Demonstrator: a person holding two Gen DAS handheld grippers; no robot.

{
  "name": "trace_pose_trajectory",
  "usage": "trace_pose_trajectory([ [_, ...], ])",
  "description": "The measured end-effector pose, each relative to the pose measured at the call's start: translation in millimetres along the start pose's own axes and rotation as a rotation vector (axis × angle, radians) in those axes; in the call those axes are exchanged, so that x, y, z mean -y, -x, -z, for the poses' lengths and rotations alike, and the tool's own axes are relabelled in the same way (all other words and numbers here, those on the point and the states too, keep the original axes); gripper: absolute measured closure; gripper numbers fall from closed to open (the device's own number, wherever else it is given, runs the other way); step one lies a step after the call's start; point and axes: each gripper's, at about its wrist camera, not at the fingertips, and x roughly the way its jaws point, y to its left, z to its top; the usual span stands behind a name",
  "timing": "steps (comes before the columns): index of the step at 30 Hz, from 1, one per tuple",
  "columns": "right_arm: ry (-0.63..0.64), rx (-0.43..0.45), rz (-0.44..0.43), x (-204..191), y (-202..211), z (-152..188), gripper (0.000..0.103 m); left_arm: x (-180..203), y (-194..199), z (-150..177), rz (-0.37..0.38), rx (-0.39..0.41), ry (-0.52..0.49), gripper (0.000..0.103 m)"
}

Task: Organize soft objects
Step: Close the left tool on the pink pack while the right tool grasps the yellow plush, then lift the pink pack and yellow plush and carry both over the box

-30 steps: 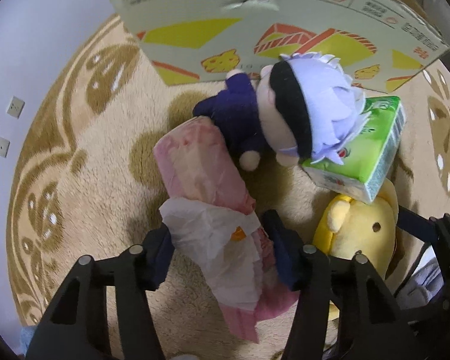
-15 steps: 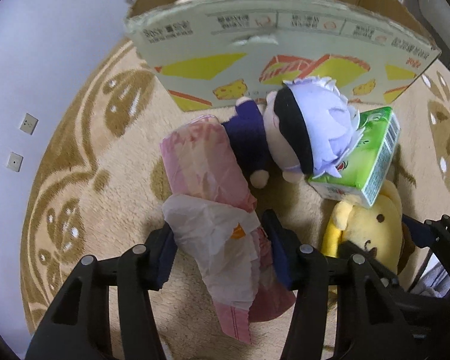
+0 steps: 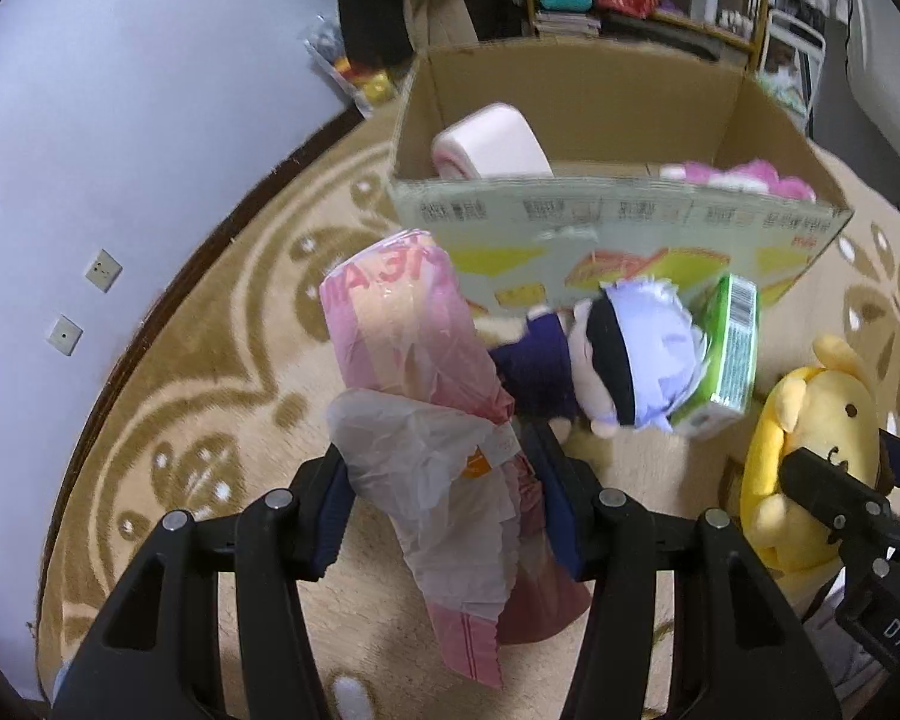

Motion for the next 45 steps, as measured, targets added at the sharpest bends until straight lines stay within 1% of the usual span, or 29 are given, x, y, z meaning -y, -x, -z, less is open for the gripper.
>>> trace_pose_trajectory([
  [1, 0.007, 0.008, 0.004, 4, 7, 0, 0.047, -2, 4, -1, 0.002, 0.013, 0.007, 0.05],
  [5, 0.029, 0.046, 0.017, -1, 21, -4, 0.047, -5, 11, -3, 0.007, 0.055, 0.022, 0.05],
  [9, 0.023, 0.089, 0.014, 5, 36, -9, 0.047, -9, 17, -5, -0.011, 0.097, 0.022, 0.05],
  [12, 0.016, 0.126, 0.012, 6, 46, -14, 0.047, -15, 18, -8, -0.012, 0.123, 0.027, 0.05],
  [14, 0.009, 0.158, 0.007, 8, 51, -18, 0.047, -14, 25, -9, -0.031, 0.17, 0.028, 0.05],
  [16, 0.006, 0.197, 0.007, 9, 56, -20, 0.047, -11, 34, -11, -0.053, 0.226, 0.002, 0.05],
  [19, -0.002, 0.238, 0.007, 12, 60, -22, 0.047, -7, 43, -15, -0.056, 0.28, -0.02, 0.05],
  [26, 0.005, 0.297, 0.001, 14, 69, -36, 0.047, 1, 47, -30, -0.055, 0.332, -0.062, 0.05],
  [29, 0.016, 0.323, 0.001, 12, 73, -42, 0.047, -3, 47, -38, -0.04, 0.347, -0.048, 0.05],
  [35, 0.038, 0.364, 0.003, 8, 78, -55, 0.047, -13, 47, -52, -0.036, 0.366, -0.018, 0.05],
  [45, 0.062, 0.406, 0.011, 4, 71, -84, 0.047, -28, 46, -81, -0.031, 0.398, 0.015, 0.05],
])
